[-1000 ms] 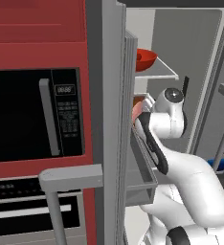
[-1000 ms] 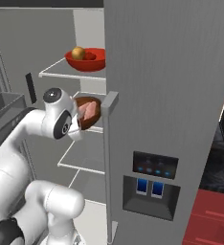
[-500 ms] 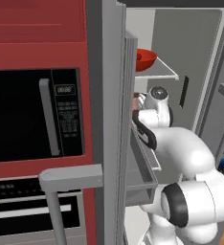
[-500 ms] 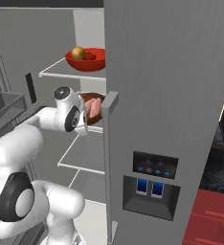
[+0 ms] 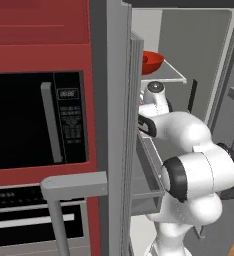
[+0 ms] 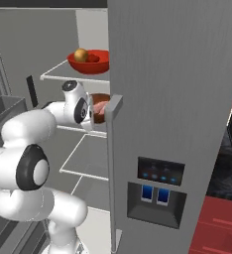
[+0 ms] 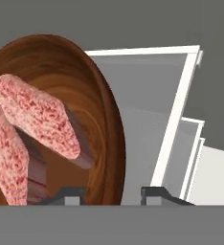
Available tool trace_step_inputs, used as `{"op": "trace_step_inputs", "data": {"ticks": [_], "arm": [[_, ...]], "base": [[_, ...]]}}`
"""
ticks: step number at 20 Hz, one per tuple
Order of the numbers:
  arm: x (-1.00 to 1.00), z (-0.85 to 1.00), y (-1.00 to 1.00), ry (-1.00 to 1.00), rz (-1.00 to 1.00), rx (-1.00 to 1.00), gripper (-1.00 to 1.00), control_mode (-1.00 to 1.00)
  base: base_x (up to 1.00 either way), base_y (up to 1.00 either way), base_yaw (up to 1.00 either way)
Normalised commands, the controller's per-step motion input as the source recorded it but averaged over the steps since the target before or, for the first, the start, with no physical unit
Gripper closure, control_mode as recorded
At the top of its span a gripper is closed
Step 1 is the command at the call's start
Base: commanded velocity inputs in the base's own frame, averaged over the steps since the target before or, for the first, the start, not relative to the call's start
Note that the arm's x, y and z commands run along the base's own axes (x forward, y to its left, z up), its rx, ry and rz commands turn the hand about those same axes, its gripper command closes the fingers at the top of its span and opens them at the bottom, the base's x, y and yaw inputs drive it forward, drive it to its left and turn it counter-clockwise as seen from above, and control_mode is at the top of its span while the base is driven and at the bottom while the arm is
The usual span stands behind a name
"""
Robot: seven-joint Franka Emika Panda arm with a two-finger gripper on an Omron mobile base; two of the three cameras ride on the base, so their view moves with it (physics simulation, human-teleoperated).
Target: Place the bowl with the bell pepper and potato on the top shelf of the fridge. Place the bowl with the steaks on the second highest shelf of the fridge.
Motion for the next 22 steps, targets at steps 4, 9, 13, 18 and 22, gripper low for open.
{"op": "trace_step_inputs", "data": {"ticks": [4,9,13,18,22], "arm": [[-0.69,0.39,0.0,-0.11,0.0,0.0,-1.0,-1.0],[-1.0,0.32,0.0,-0.17,-0.01,0.05,-1.0,-1.0],[-1.0,0.33,0.0,-0.23,-0.01,0.06,-1.0,-1.0],[-1.0,0.5,0.0,-0.21,0.0,0.09,-1.0,-1.0],[-1.0,0.74,0.0,-0.11,0.0,0.11,-1.0,-1.0]], "base": [[0.0,0.0,0.0],[0.0,0.0,0.0],[0.0,0.0,0.0],[0.0,0.0,0.0],[0.0,0.0,0.0]]}}
